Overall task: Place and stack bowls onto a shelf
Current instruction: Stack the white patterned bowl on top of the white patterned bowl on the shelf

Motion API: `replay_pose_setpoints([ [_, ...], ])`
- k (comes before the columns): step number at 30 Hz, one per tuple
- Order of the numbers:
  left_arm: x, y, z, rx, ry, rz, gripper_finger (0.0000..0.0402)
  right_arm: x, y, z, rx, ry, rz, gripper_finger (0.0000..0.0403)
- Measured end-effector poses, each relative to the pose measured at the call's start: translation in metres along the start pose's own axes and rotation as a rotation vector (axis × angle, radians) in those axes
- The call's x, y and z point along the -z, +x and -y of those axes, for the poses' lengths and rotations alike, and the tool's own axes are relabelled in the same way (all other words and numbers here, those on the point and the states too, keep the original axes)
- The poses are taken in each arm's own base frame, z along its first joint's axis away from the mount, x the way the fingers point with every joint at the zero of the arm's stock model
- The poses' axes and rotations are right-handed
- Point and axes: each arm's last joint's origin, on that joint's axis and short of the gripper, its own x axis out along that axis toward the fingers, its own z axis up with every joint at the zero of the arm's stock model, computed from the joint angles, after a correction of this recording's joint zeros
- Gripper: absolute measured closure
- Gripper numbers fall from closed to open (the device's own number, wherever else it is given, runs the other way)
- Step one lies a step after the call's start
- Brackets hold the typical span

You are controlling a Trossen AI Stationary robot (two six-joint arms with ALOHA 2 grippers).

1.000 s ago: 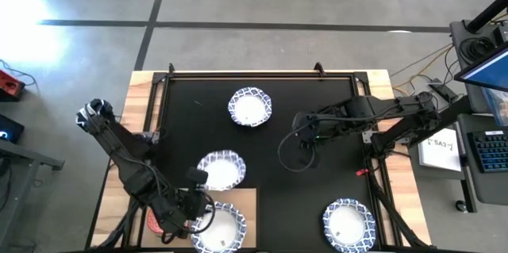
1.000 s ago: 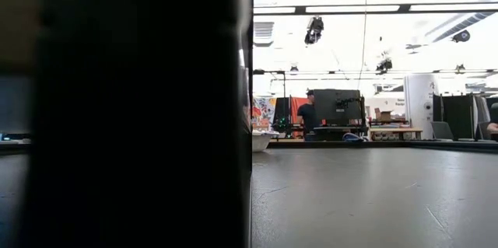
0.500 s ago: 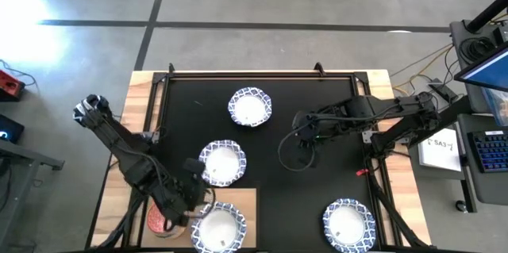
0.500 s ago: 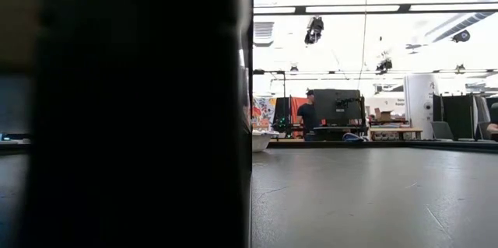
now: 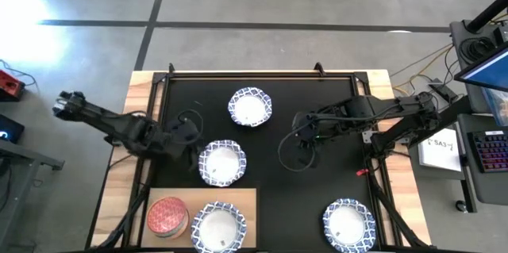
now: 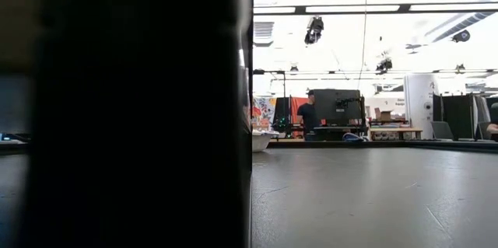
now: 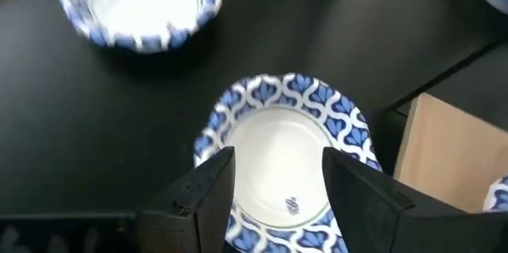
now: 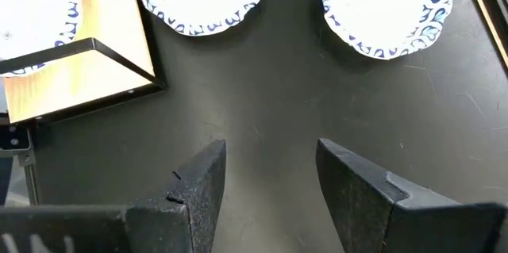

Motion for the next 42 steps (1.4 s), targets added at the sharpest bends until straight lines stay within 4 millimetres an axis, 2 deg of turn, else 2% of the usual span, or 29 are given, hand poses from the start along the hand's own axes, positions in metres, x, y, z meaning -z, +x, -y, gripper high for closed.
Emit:
replay_pose_setpoints([
  [4,0.010,0.019,-0.010,0.034,-0.099,-0.042,0.0229,0.000,0.000,0.000,-0.001,0.000,0.002,0.0218],
  [8,0.014,0.032,-0.008,0.038,-0.135,-0.107,0.0229,0.000,0.000,0.000,-0.001,0.001,0.002,0.0218],
  [12,0.010,0.042,-0.002,-0.007,-0.124,-0.151,0.0229,0.000,0.000,0.000,-0.001,0.000,0.002,0.0218],
  [17,0.011,0.055,-0.004,-0.151,-0.080,-0.255,0.0229,0.000,0.000,0.000,-0.001,0.000,0.002,0.0218],
  [26,0.012,0.070,-0.001,-0.138,0.031,-0.316,0.0228,0.000,0.000,0.000,-0.001,0.001,0.002,0.0218],
  [33,0.017,0.088,-0.009,-0.223,0.023,-0.368,0.0212,0.000,0.000,0.000,-0.001,0.001,0.002,0.0218],
  [42,0.013,0.111,-0.020,-0.276,0.011,-0.398,0.0203,0.000,0.000,0.000,-0.001,0.001,0.002,0.0218],
])
